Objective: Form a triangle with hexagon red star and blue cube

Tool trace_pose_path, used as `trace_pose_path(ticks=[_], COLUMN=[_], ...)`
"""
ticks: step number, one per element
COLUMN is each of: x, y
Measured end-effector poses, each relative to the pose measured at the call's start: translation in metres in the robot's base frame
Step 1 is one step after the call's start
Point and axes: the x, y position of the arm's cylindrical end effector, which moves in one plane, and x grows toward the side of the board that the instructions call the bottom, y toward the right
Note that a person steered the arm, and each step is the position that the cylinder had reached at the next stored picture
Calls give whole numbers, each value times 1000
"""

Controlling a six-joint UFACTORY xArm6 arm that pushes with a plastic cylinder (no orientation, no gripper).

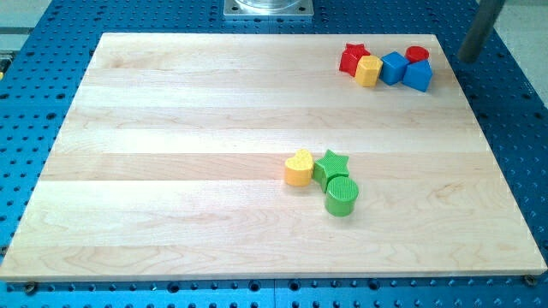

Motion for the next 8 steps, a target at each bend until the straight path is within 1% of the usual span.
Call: trace_pose_path(ticks=[1,2,3,4,5,6,7,8], x=[36,23,18,10,0,-9,15,51], y=[-35,-47,-85,-135,-156,-202,-242,-266])
